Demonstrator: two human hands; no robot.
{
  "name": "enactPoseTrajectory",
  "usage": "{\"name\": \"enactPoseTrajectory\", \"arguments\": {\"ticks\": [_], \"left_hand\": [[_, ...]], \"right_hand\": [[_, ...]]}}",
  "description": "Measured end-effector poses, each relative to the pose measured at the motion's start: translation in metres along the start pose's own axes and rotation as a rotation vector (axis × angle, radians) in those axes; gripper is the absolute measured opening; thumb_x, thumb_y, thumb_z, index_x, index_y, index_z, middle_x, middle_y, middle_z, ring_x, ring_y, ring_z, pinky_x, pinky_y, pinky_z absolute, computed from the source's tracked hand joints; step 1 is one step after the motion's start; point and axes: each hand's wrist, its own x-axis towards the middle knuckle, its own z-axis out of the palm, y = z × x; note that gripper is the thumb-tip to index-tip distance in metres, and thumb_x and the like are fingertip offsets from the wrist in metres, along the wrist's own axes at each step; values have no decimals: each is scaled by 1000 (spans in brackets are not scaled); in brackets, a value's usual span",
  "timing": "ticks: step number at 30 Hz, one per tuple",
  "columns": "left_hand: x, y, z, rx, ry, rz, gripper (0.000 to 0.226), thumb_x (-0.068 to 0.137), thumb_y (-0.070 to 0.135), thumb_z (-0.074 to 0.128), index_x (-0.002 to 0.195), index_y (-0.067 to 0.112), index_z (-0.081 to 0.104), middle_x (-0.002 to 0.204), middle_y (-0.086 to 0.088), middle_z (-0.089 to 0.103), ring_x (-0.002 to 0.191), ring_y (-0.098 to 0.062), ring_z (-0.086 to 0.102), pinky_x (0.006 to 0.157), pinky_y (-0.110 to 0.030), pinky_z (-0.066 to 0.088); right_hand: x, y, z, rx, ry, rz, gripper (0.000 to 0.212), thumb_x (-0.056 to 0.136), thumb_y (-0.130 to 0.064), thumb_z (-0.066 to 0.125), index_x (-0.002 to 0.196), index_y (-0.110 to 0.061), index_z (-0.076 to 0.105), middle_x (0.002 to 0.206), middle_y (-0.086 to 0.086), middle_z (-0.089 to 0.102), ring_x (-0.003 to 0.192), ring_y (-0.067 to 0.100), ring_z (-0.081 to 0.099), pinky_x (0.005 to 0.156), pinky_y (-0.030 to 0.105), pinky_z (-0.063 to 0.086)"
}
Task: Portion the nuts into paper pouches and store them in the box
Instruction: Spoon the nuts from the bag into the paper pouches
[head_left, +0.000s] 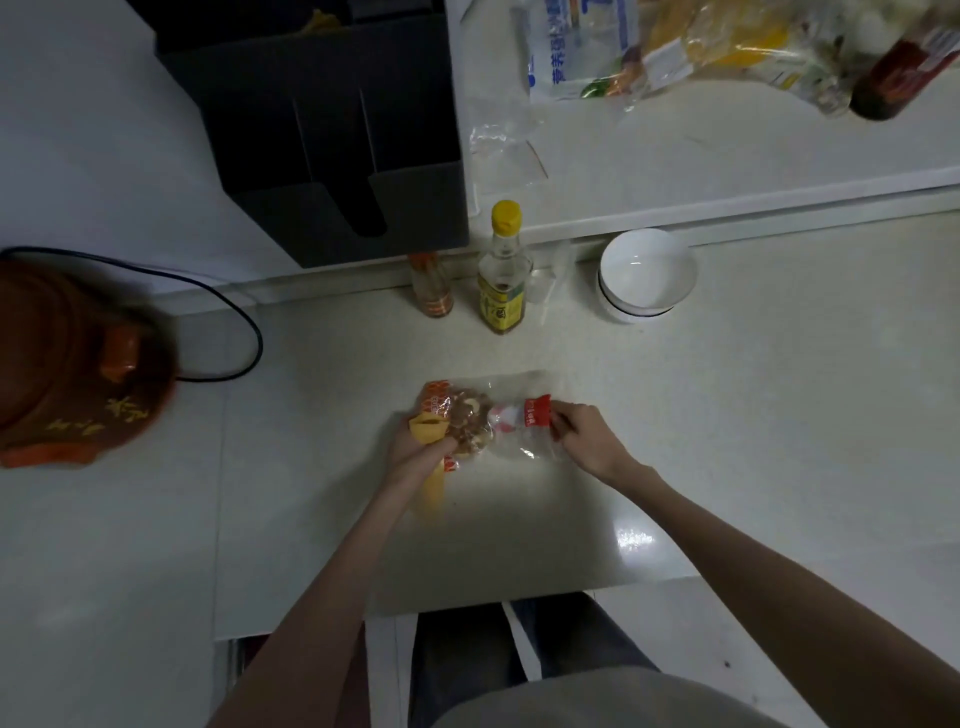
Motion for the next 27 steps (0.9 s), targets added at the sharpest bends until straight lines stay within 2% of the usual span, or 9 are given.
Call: {"name": "enactPoseTrajectory", "arguments": {"ticks": [2,5,8,10,13,16,21,25,27], "left_hand": [[0,-1,-1,-29,-16,10,27,64,1,78,82,18,66,63,18,65,49,10,59,42,-8,42],[4,-5,-5,-35,-46,-8,24,73,-6,73,89,12,69,70,7,66,51,8,61,43,-10,44],[9,-9,-9,-27,-55,-11,26,74,-4,74,83,19,67,74,7,66,56,5,62,47,-11,47],[12,-13,-11,-13,-43,-8,30,73,0,77,79,25,62,76,11,66,64,1,62,54,-14,49],[17,-15,-13,9,-53,-16,30,71,2,78,84,24,61,80,9,66,69,-1,61,57,-14,48],[21,-18,-13,23,-65,-20,28,71,4,78,79,26,63,77,13,67,70,-2,62,62,-17,48],[26,-24,-12,0,-84,-55,21,73,8,77,87,21,68,79,11,68,73,-4,63,57,-11,46],[28,-25,-11,-8,-99,-73,22,74,7,76,88,21,66,84,5,67,79,-10,63,64,-20,46],[28,-26,-10,-12,-97,-108,25,74,8,75,92,21,66,84,8,67,80,-9,63,61,-18,46]], "right_hand": [[5,-3,6,-17,-50,-8,23,92,2,43,98,1,65,85,8,66,75,18,59,70,29,45],[11,-6,15,-105,-66,-40,15,91,-3,49,92,3,62,82,18,66,71,24,57,67,28,41],[12,-13,24,-68,84,-37,14,84,-9,49,87,-4,62,64,0,59,57,15,52,59,22,36],[13,-16,31,-66,158,-18,18,78,-9,48,90,-6,62,61,-8,52,53,7,46,55,20,31],[19,-14,39,-153,167,53,24,77,5,50,95,-7,61,69,2,57,61,17,50,58,24,35],[25,-13,44,-182,190,80,27,74,7,48,92,-7,61,66,4,56,59,22,51,58,26,33],[31,-23,51,-165,222,13,21,77,5,49,89,-3,64,62,4,54,52,14,43,57,24,33],[39,-30,55,-237,137,-36,19,77,5,49,69,-11,55,52,-8,45,45,8,37,59,23,31],[41,-30,58,-246,121,-50,20,77,5,50,66,-11,54,53,-1,49,45,10,38,60,24,32]]}}
